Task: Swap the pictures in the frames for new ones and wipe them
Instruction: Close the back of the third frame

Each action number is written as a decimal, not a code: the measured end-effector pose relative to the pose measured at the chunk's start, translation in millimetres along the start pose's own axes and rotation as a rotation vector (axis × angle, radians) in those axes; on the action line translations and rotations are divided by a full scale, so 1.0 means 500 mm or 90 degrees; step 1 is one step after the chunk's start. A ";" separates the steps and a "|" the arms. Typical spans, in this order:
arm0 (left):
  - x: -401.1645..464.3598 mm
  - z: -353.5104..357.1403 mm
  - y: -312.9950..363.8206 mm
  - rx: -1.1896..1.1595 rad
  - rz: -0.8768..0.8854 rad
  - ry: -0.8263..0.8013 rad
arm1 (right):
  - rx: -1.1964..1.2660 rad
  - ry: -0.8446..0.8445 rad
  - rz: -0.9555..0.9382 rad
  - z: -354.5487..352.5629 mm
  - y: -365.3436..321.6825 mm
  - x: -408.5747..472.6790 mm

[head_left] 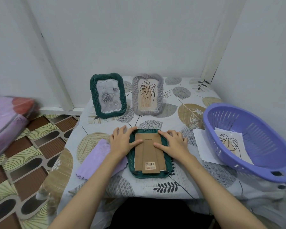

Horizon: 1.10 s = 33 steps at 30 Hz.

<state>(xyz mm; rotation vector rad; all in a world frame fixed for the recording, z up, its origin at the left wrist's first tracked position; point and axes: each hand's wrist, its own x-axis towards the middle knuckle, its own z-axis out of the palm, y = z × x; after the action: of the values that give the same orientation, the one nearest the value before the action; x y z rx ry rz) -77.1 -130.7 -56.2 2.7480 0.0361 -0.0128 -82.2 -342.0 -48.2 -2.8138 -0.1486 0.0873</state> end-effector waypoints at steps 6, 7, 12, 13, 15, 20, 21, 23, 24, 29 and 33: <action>0.008 -0.005 -0.005 0.002 0.010 -0.018 | -0.006 0.012 -0.007 0.005 0.004 -0.002; 0.009 -0.005 -0.005 -0.004 0.012 -0.017 | -0.009 0.017 -0.008 0.006 0.004 -0.002; 0.014 -0.004 -0.008 -0.030 0.021 -0.015 | -0.008 0.024 -0.011 0.008 0.007 -0.004; 0.011 -0.001 -0.009 -0.029 0.024 0.001 | -0.009 0.027 -0.011 0.010 0.007 -0.005; 0.004 0.005 -0.009 -0.027 0.032 0.046 | -0.010 0.034 -0.012 0.010 0.007 -0.006; -0.005 0.008 -0.007 -0.036 0.040 0.089 | -0.010 0.032 -0.011 0.010 0.007 -0.008; -0.006 0.007 -0.006 -0.032 0.039 0.088 | -0.008 0.027 -0.010 0.008 0.006 -0.008; -0.008 0.006 -0.004 -0.029 0.038 0.069 | 0.005 0.002 -0.011 0.002 0.006 -0.004; -0.013 0.002 -0.003 -0.038 0.035 0.055 | 0.027 -0.016 -0.014 -0.003 0.007 -0.007; -0.068 -0.021 0.017 -0.077 0.049 -0.008 | 0.173 -0.045 -0.054 -0.036 0.035 -0.049; -0.118 -0.009 0.041 -0.049 0.075 -0.086 | 0.162 -0.084 -0.111 -0.043 0.055 -0.088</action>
<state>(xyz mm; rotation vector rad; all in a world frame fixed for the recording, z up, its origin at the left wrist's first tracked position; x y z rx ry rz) -135.3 -149.3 -43.5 2.6610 -0.1584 -0.1604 -121.5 -379.7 -35.0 -2.5298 -0.3831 0.2335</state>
